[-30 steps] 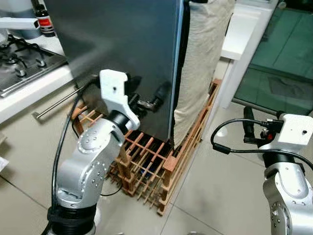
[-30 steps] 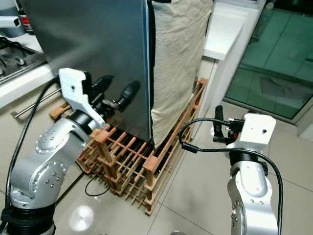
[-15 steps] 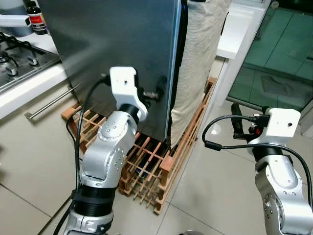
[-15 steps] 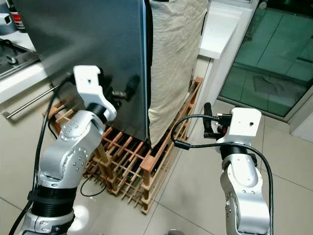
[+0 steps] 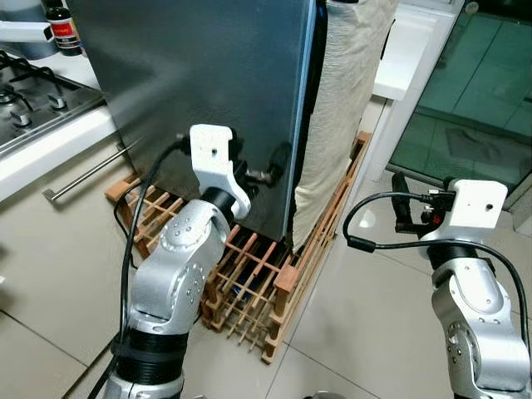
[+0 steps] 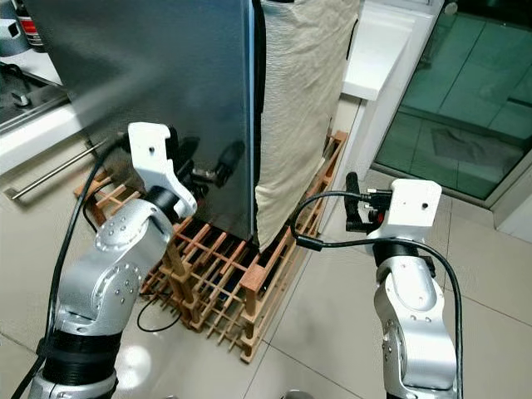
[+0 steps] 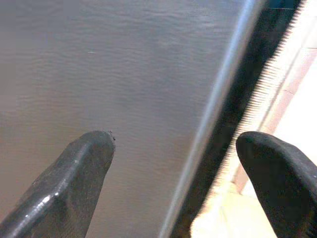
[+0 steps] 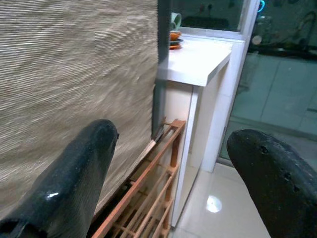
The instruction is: Restocking fridge
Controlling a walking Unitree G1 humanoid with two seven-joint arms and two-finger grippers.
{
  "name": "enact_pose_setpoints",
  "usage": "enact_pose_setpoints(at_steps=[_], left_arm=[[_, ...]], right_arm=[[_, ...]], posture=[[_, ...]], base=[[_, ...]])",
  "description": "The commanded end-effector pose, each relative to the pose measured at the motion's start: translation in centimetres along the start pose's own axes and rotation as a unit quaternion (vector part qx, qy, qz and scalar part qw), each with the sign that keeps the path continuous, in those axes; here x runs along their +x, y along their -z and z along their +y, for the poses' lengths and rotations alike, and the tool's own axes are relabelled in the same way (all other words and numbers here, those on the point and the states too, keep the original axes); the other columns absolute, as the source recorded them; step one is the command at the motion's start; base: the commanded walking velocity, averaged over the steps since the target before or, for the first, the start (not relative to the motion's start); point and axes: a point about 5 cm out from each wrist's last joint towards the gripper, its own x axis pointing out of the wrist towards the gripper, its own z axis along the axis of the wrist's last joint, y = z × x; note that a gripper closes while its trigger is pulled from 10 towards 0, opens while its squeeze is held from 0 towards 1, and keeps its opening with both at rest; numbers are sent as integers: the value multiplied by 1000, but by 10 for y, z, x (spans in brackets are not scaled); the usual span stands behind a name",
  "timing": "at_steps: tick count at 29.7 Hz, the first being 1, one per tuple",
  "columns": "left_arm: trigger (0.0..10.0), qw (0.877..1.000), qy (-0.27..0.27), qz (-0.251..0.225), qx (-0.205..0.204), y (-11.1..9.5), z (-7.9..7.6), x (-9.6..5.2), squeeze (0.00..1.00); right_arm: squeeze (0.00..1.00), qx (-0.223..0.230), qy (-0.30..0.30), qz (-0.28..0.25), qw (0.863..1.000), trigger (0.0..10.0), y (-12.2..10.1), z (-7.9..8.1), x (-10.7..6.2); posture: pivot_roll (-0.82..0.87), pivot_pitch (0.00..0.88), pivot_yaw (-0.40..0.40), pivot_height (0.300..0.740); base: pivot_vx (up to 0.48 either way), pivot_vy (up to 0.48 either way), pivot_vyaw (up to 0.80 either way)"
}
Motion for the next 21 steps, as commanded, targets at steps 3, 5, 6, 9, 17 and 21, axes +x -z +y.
enact_pose_setpoints(at_steps=[3, 5, 6, 9, 17, 21], left_arm=[[10000, 999, 47, -1, 0, -1, -19, 6, 0], [10000, 998, 64, 3, -4, -1, -22, 7, 0], [10000, 997, 71, 5, -6, -2, -23, 7, 0], [10000, 994, 105, 19, -13, -1, -33, 6, 0], [10000, 996, 87, 15, -4, -3, -30, 11, 0], [10000, 997, 78, 10, -3, -5, -28, 15, 0]], right_arm=[[0, -10, -3, -19, 1000, 10000, -6, -2, 9], [0, -15, -4, -25, 1000, 10000, -8, -3, 15], [0, -17, -4, -25, 1000, 10000, -8, -4, 16], [0, -24, -5, -24, 999, 10000, -8, -6, 21], [0, -24, -6, -31, 999, 10000, -8, -5, 26], [0, -24, -21, -39, 999, 10000, -10, 0, 25]], posture=[[-186, 0, -17, 740], [-190, 0, -16, 740], [-191, 0, -16, 740], [-194, 0, -18, 740], [-182, 0, -18, 740], [-183, 0, -18, 740]], base=[[0, 0, 0], [0, 0, 0], [0, 0, 0], [0, 0, 0], [0, 0, 0], [0, 0, 0]])
